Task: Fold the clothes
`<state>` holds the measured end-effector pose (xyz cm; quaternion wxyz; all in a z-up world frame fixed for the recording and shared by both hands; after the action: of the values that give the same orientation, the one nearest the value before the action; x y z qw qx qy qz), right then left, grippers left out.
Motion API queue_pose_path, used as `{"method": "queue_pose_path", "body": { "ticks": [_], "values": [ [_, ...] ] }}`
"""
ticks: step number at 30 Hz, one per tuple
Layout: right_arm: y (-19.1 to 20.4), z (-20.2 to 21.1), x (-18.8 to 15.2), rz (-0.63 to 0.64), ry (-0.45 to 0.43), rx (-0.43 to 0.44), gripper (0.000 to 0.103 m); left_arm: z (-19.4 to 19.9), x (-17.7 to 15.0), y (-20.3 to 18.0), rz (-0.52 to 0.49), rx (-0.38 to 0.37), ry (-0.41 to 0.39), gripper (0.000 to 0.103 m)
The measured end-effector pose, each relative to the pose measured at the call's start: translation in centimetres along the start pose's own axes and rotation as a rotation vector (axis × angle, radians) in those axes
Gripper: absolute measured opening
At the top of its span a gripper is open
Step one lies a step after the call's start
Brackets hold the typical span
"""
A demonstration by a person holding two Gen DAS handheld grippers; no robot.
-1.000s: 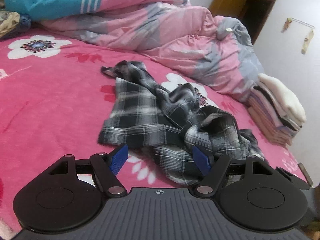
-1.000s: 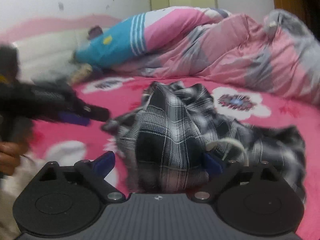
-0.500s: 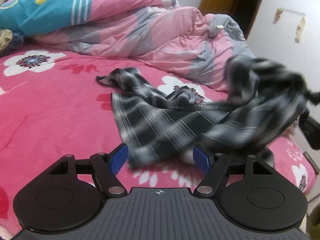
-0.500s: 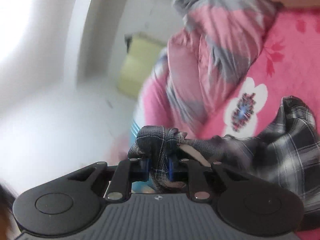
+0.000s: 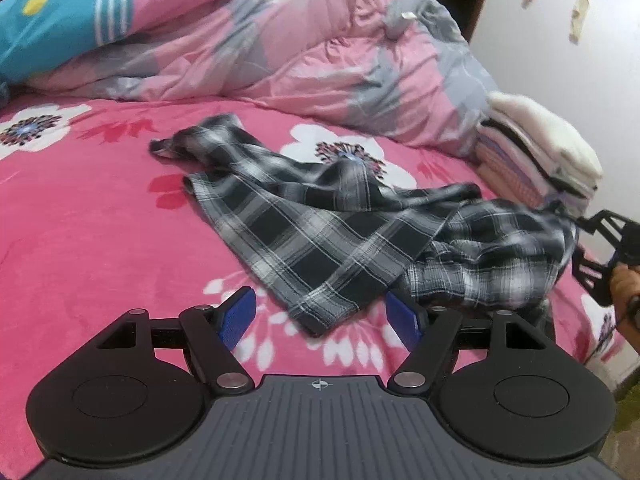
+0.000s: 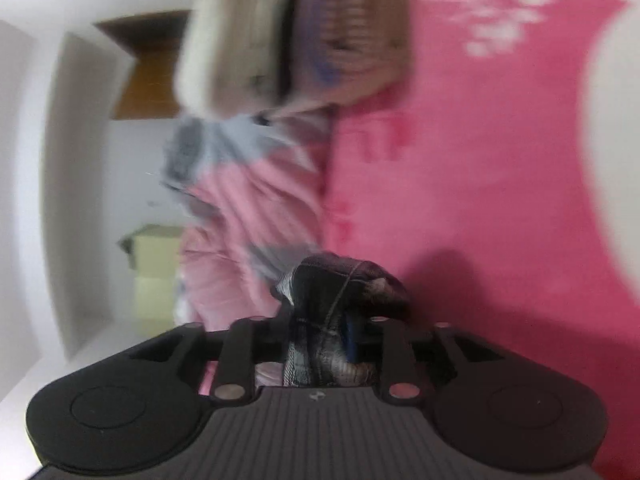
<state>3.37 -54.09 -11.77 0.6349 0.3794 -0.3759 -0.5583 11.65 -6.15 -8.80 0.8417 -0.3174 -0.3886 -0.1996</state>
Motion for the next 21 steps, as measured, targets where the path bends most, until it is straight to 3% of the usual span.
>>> {"method": "queue_pose_path", "body": {
  "ticks": [1, 2, 6, 9, 11, 15, 18, 21],
  "values": [
    [-0.7, 0.3, 0.1, 0.01, 0.008, -0.026, 0.054, -0.4, 0.0, -0.2, -0.012, 0.004, 0.01, 0.072],
    [-0.6, 1.3, 0.0, 0.053, -0.006, -0.041, 0.06, -0.8, -0.1, -0.4, -0.026, 0.01, 0.022, 0.072],
    [0.6, 5.6, -0.8, 0.291, -0.075, -0.089, 0.066, -2.1, 0.1, -1.0, -0.069, 0.039, 0.034, 0.072],
    [2.6, 8.7, -2.9, 0.473, -0.067, -0.031, 0.066, -3.0, 0.2, -1.5, -0.1, 0.062, 0.039, 0.072],
    [3.7, 9.0, -5.4, 0.547, 0.036, 0.044, 0.066, -3.3, 0.3, -2.0, -0.125, 0.06, 0.029, 0.071],
    [3.9, 6.6, -11.0, 0.575, 0.285, 0.114, 0.066, -2.5, 0.0, -4.4, -0.223, -0.031, -0.019, 0.072],
    [3.3, 3.1, -14.6, 0.56, 0.417, 0.091, 0.066, -2.7, -1.0, -6.5, -0.316, -0.048, 0.008, 0.072],
    [2.9, 0.2, -16.4, 0.561, 0.449, 0.025, 0.061, -3.1, -2.1, -8.0, -0.383, -0.057, 0.028, 0.072]
  ]
}}
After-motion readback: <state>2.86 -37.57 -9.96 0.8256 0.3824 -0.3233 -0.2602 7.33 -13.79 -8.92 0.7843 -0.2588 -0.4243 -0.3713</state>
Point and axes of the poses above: each gripper's, at about its wrist camera, not at the fingertips, and z roughly against the way its jaws point, y to its left, x to its top, the point moved 5 cm from there along -z, roughly the way its jaws point, and after that the axes turned 14 degrees about -x, right-handed, at the moved point
